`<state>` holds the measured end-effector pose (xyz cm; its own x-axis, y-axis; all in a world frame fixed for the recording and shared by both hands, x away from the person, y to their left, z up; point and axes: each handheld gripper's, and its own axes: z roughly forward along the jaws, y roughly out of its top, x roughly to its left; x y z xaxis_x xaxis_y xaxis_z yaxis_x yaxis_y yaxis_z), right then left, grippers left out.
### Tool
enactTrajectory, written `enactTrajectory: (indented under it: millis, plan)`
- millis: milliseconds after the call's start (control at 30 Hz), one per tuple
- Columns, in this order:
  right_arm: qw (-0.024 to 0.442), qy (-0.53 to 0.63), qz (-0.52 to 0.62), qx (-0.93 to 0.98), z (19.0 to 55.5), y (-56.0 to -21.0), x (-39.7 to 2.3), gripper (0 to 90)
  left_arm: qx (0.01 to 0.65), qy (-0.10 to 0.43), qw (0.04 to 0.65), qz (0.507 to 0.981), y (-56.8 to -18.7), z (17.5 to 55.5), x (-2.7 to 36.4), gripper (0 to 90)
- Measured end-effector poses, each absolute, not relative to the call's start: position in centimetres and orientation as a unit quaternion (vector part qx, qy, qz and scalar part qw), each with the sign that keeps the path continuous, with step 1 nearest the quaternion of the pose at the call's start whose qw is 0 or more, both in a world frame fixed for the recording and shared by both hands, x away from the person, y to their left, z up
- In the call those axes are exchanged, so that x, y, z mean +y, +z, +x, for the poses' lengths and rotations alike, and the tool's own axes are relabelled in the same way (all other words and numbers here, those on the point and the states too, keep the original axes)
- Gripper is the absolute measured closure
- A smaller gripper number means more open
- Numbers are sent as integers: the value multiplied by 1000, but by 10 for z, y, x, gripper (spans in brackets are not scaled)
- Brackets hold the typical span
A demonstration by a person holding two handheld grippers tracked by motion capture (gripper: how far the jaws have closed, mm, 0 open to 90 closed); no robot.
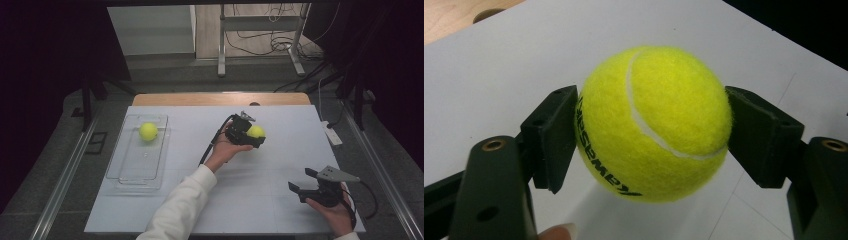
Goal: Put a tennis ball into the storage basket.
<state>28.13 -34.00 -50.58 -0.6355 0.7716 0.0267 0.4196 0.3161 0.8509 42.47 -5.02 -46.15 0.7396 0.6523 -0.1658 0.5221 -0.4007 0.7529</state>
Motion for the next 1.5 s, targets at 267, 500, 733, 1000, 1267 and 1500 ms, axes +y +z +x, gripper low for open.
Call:
enactTrajectory:
  millis: [267, 500, 733, 1000, 1267, 1500]
  plan:
    - [198, 445, 379, 787, 281, -506, -339, 147, 349, 83, 423, 832, -456, 419, -44, 270]
    - [198, 444, 380, 787, 281, -506, -340, 147, 349, 87, 426, 830, -451, 416, -39, 270]
    - [199, 444, 381, 786, 281, -506, -339, 147, 347, 93, 433, 827, -443, 410, -31, 270]
    - [199, 442, 381, 787, 281, -506, -339, 147, 351, 92, 441, 821, -441, 404, -20, 270]
    - [200, 441, 381, 788, 281, -506, -338, 147, 359, 93, 446, 815, -441, 399, -7, 270]
    - [201, 439, 381, 789, 281, -507, -338, 147, 365, 95, 448, 811, -442, 396, 3, 270]
